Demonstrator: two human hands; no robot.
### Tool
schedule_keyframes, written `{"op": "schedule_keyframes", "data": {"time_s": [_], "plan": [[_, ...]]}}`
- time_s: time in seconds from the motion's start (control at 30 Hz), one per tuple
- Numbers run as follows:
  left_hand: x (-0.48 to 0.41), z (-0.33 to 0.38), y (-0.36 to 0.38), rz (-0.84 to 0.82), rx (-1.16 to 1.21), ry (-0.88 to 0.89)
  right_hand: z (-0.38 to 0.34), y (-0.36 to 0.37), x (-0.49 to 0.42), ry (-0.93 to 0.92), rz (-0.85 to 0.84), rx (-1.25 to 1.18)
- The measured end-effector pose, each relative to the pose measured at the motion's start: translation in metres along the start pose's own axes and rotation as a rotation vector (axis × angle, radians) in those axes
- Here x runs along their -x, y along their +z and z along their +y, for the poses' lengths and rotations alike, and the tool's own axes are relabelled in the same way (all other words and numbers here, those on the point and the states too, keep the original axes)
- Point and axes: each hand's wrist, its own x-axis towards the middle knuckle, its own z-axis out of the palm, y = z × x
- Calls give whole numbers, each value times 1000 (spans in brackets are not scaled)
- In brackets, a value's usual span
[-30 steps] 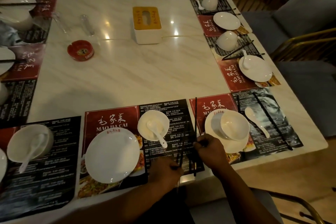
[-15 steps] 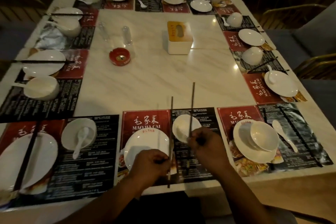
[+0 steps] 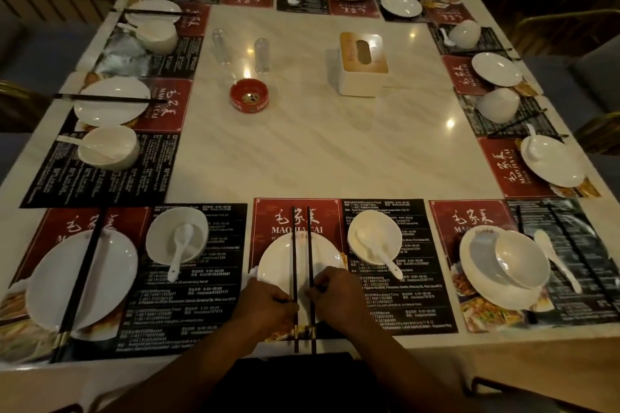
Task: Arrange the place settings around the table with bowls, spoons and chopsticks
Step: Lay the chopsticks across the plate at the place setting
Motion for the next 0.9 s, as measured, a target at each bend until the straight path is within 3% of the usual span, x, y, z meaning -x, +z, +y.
{"op": "schedule_keyframes", "data": {"time_s": [0.33,0.57,0.7,0.9], "plan": [[-20,7,5,45,-552,193,1,-1,-2,-47,27,144],[-25,11,5,215,-607,373,4,0,-1,-75,16,99],[-28,16,4,109,-492,400,6,-3,-2,-143,-37,66],[-28,17,2,106,-471,492,8,-1,-4,-169,-90,18]]}}
